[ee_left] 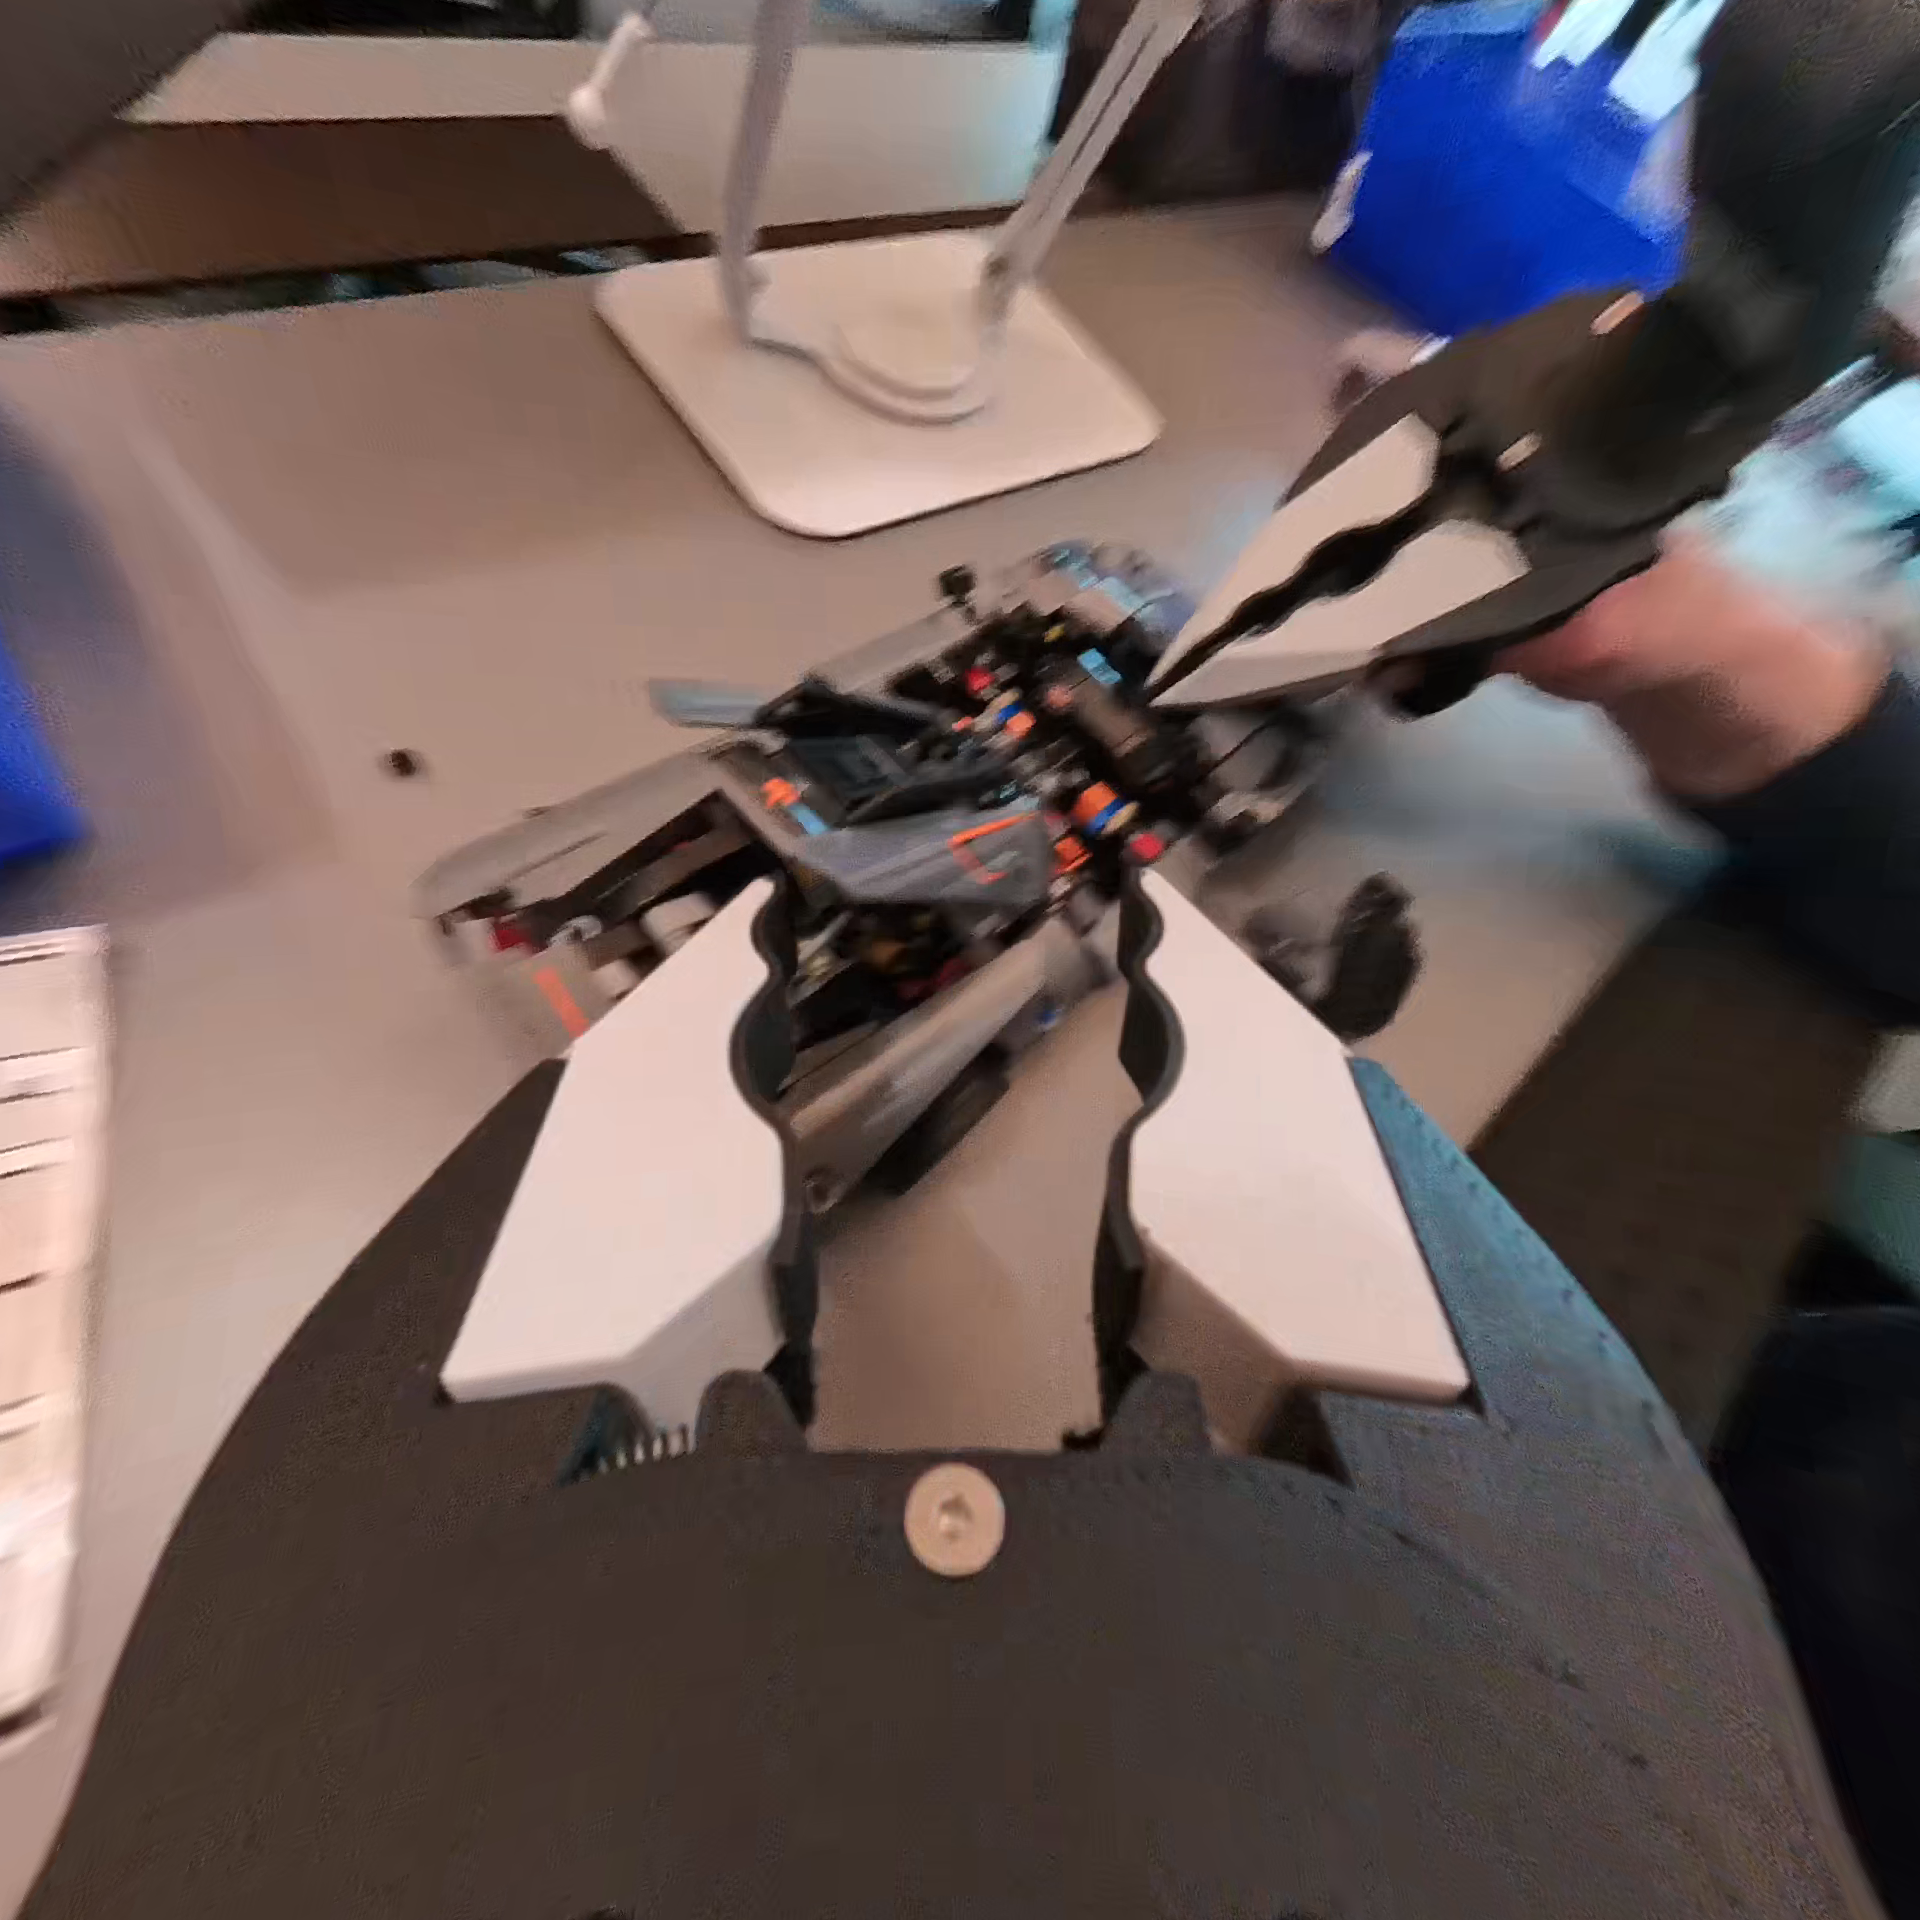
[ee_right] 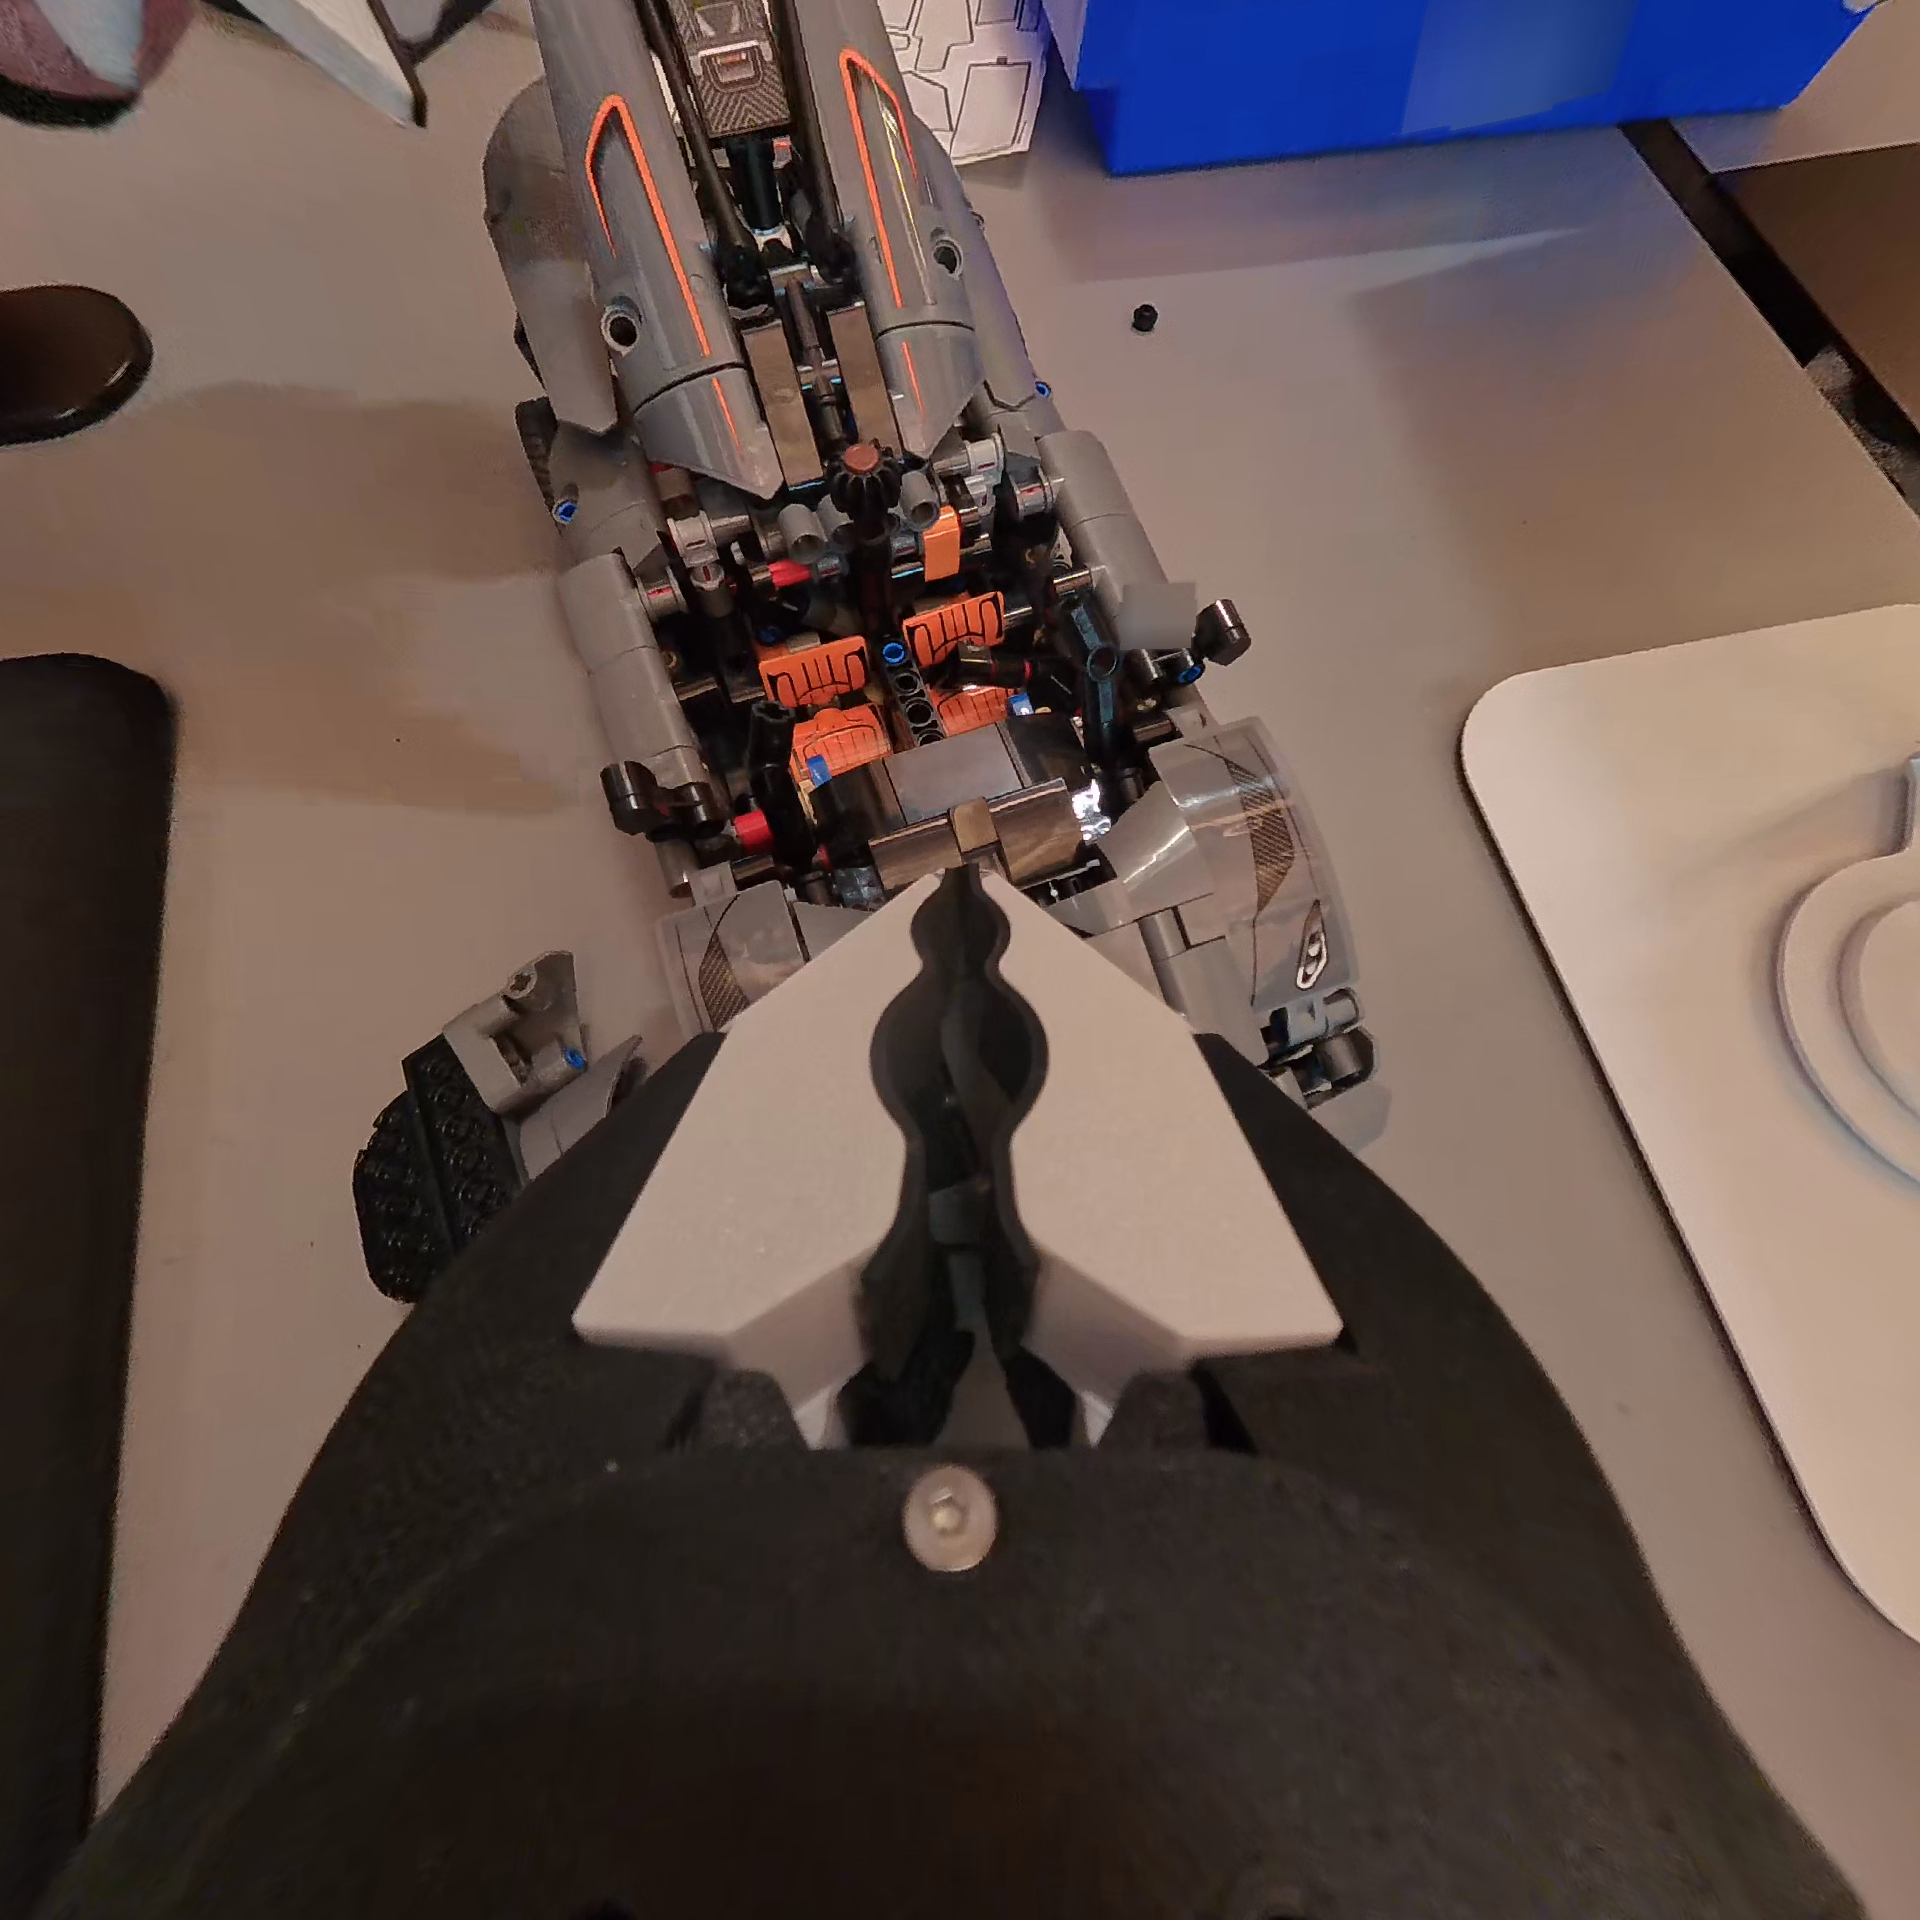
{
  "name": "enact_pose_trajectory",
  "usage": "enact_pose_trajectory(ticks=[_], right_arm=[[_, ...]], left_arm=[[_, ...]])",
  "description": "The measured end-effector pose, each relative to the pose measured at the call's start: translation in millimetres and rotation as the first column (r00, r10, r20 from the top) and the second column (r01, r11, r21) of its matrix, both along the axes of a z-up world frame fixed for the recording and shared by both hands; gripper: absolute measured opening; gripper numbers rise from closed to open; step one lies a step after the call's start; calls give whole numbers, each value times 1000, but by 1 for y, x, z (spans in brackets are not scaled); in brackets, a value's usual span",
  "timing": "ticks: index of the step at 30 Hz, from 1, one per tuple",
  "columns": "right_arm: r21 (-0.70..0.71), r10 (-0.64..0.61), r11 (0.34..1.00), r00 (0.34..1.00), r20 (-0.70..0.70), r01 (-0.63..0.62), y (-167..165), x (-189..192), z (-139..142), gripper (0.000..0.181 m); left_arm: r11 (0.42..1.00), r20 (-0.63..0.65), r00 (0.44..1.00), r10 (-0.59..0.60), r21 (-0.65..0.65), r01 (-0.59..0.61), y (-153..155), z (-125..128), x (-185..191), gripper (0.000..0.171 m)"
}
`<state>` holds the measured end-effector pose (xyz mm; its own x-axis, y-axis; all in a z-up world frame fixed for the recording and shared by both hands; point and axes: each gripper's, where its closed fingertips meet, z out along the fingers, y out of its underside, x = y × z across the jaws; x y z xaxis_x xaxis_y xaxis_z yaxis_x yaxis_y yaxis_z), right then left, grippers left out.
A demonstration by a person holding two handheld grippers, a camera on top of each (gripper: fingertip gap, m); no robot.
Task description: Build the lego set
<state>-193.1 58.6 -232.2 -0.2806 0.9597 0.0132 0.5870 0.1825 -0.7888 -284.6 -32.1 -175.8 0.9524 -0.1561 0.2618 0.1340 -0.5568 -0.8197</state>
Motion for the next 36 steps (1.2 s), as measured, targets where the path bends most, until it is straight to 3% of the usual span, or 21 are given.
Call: enact_pose_trajectory(ticks=[4,8,12,21,25,27,29,33,36], right_arm=[[-5,0,1000,1000,-6,0,0,0,0,0],[-13,2,1000,1000,-8,-2,0,0,0,0],[-19,1,1000,1000,-4,-1,0,0,0,0],[-12,-4,1000,1000,-4,4,-1,-2,-1,0],[-25,-7,1000,1000,-2,7,0,-2,-1,0],[-18,-4,1000,1000,-2,4,0,-2,-1,0],[-17,-5,1000,1000,-3,5,-1,-2,-1,0],[6,-11,1000,1000,4,11,0,-3,-2,0],[8,-13,1000,1000,4,13,1,-1,-2,0]], left_arm=[[999,124,991,47,13,-49,18,-3,1,50],[996,248,967,63,43,-76,32,-2,0,29],[991,240,966,93,73,-114,37,0,-1,21],[992,103,991,81,89,-91,31,14,2,19],[995,1,1000,22,93,-21,33,12,2,19],[994,-120,993,-6,105,19,31,12,6,20],[994,-113,994,9,113,3,29,13,5,20],[999,-317,948,-6,44,21,34,16,12,19],[997,-469,882,-49,-76,16,42,16,17,20]])
